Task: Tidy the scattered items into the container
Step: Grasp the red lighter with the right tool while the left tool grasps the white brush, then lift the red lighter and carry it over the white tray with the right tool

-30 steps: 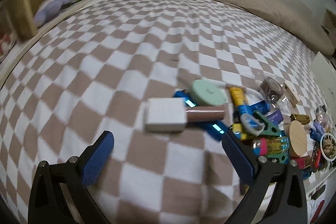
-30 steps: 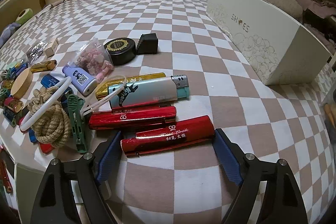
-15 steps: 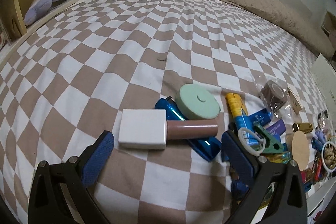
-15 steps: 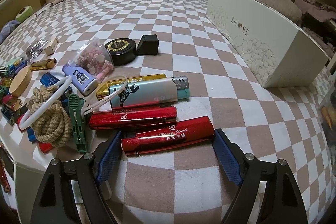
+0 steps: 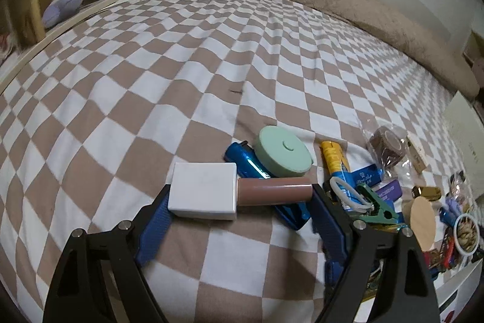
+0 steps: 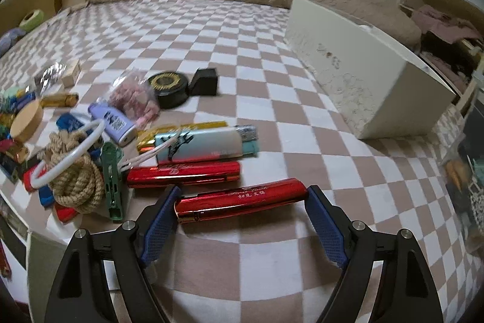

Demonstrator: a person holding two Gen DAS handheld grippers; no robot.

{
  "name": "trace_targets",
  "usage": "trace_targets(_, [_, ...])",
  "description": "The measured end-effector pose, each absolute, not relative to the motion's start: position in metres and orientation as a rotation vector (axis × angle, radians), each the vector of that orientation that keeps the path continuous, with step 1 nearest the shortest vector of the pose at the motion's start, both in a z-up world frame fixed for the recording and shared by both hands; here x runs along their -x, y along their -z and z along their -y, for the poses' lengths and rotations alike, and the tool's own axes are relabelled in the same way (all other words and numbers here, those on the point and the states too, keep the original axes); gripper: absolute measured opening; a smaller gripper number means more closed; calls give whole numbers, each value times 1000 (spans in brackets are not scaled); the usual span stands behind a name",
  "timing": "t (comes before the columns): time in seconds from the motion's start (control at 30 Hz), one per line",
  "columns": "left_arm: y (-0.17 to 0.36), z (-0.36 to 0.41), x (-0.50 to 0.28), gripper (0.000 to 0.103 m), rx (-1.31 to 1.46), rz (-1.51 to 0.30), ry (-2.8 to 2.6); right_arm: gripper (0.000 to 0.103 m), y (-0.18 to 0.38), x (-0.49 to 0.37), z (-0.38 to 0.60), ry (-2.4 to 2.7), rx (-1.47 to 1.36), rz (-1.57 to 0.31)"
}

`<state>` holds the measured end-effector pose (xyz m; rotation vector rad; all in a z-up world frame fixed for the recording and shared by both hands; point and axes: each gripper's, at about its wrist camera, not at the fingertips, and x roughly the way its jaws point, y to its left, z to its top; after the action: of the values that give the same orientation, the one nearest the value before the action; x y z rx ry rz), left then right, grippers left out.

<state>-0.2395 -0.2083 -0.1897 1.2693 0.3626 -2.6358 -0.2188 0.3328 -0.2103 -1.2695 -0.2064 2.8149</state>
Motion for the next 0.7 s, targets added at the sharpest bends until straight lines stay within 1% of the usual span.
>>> trace_targets(0.13, [183,214,229,87,-1222,-384,2618,84,201,212,-347,-2804,1203,113])
trace_targets(0.2, [179,215,223,87,-1198,-392,2618,84,197,208,-352,-2788,1162,95])
trace_targets(0.4, [159,214,202,87,-1082,-355,2641,84,181,197,-350,-2767,1026,121])
trace_targets(0.7, [135,203,180,87,-962,-354,2750,84,156,180,-333,-2825,816,182])
